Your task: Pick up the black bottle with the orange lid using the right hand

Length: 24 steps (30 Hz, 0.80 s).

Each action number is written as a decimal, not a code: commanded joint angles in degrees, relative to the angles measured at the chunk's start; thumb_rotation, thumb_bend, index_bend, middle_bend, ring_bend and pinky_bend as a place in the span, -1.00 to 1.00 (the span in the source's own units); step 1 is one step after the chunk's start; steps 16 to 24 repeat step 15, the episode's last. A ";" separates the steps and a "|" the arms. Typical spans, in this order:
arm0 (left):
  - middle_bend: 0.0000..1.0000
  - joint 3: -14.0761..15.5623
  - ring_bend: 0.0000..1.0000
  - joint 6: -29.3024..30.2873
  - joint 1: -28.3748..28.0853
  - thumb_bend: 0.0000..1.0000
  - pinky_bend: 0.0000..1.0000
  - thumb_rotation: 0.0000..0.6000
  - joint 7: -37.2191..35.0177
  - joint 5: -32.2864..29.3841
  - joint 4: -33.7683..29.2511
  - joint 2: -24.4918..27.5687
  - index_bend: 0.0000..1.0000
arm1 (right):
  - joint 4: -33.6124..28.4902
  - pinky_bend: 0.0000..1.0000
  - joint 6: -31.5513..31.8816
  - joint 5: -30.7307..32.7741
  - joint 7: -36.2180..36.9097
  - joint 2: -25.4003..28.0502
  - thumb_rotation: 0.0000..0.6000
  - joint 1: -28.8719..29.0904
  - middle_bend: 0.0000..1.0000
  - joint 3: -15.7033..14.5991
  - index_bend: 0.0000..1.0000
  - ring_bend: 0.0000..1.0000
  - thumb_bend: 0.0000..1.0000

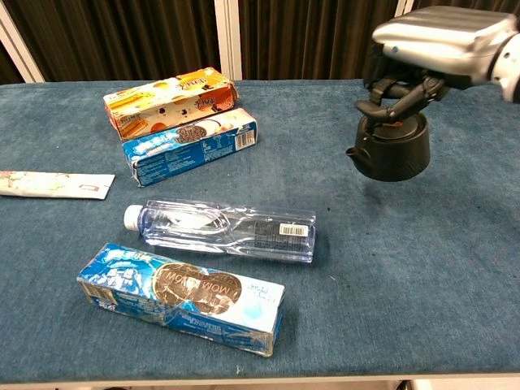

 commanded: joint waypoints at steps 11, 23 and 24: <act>-0.93 -0.08 -1.00 -0.35 -0.11 -0.72 -1.00 1.00 -0.63 -0.22 0.87 -0.41 -0.81 | 3.86 -0.13 -1.91 1.76 -9.78 -5.21 0.49 3.32 1.00 -0.30 1.00 1.00 0.23; -0.93 -0.08 -1.00 -0.38 -0.05 -0.72 -1.00 1.00 -0.75 -0.35 0.99 -0.45 -0.81 | 4.14 -0.12 -1.63 1.95 -10.48 -5.53 0.49 3.48 1.00 -0.41 1.00 1.00 0.23; -0.93 -0.08 -1.00 -0.38 -0.05 -0.72 -1.00 1.00 -0.75 -0.35 0.99 -0.45 -0.81 | 4.14 -0.12 -1.63 1.95 -10.48 -5.53 0.49 3.48 1.00 -0.41 1.00 1.00 0.23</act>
